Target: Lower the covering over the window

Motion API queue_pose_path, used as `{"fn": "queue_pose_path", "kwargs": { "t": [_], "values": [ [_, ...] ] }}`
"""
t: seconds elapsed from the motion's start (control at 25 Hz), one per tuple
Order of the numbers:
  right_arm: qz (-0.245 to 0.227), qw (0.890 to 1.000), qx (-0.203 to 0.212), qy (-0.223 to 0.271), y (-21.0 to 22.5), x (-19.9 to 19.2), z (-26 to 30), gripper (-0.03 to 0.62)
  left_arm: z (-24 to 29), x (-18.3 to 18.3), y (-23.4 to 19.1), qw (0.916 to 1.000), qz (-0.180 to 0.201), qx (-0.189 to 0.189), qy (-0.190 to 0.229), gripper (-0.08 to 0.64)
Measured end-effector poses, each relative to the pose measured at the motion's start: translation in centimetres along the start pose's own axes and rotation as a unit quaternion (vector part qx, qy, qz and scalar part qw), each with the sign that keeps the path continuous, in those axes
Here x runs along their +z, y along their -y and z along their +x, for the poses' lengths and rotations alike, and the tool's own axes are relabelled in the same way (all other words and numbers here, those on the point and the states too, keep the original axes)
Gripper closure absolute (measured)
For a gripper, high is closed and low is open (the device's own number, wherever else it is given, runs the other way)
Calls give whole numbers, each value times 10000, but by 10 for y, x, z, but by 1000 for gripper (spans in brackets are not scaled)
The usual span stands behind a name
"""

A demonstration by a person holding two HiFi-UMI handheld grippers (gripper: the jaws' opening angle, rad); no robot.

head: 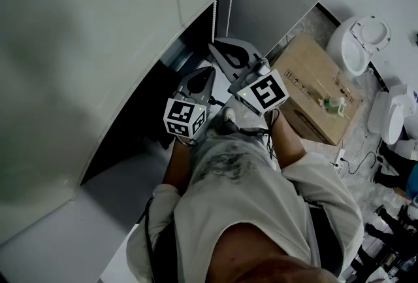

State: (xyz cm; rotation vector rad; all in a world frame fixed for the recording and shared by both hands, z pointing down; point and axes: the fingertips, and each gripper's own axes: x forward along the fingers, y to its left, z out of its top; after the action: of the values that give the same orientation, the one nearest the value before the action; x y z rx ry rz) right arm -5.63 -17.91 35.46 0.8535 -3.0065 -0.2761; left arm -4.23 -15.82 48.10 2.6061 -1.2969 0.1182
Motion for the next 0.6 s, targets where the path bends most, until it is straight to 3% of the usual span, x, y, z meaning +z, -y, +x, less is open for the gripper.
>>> {"fn": "queue_pose_path", "kwargs": {
  "t": [0.32, 0.6],
  "values": [
    [140, 9997, 17, -220, -7, -39, 1, 574, 4, -32, -7, 9997, -113, 29, -219, 551],
    [232, 9993, -6, -289, -6, -46, 0, 575, 6, -43, -7, 9992, -194, 28, -348, 551]
  ]
}}
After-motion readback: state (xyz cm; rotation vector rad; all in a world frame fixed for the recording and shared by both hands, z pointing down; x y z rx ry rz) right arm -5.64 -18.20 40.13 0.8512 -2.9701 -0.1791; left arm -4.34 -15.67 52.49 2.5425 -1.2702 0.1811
